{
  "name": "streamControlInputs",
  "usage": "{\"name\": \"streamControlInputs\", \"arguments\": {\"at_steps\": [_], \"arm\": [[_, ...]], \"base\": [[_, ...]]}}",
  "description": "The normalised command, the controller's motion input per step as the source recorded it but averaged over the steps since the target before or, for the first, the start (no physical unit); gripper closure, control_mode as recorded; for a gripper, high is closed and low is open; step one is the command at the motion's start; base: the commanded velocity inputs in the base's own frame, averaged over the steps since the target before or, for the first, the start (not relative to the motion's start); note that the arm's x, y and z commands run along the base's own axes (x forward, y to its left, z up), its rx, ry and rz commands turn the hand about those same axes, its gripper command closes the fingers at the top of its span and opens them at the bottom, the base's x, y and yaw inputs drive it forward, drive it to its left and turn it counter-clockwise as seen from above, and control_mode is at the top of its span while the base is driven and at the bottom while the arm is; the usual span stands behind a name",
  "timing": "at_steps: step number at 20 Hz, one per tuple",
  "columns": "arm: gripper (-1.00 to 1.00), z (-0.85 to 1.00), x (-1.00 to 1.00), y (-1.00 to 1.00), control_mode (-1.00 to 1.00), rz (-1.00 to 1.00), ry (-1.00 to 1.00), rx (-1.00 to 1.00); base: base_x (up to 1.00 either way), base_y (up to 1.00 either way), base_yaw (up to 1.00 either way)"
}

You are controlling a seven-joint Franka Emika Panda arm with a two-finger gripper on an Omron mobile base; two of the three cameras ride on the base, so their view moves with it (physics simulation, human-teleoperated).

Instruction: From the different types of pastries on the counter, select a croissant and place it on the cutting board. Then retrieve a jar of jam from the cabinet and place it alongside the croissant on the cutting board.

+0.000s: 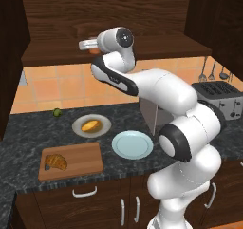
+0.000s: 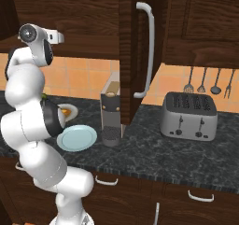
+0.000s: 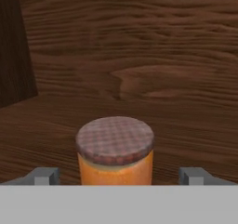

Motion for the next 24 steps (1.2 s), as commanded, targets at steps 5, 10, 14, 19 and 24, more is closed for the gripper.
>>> {"name": "streamControlInputs", "arguments": {"at_steps": [5, 10, 14, 19, 24], "arm": [[-1.00, -0.06, 0.15, 0.04, -1.00, 0.00, 0.00, -0.01], [-1.00, -0.05, 0.17, 0.14, -1.00, 0.00, 0.00, -0.01], [-1.00, -0.05, 0.13, 0.16, -1.00, 0.00, 0.00, -0.01], [1.00, -0.02, 0.00, 0.09, -1.00, 0.00, 0.00, 0.00], [1.00, 0.00, 0.00, 0.00, -1.00, 0.00, 0.00, 0.00]], "base": [[0.00, 0.00, 0.00], [0.00, 0.00, 0.00], [0.00, 0.00, 0.00], [0.00, 0.00, 0.00], [0.00, 0.00, 0.00]]}}
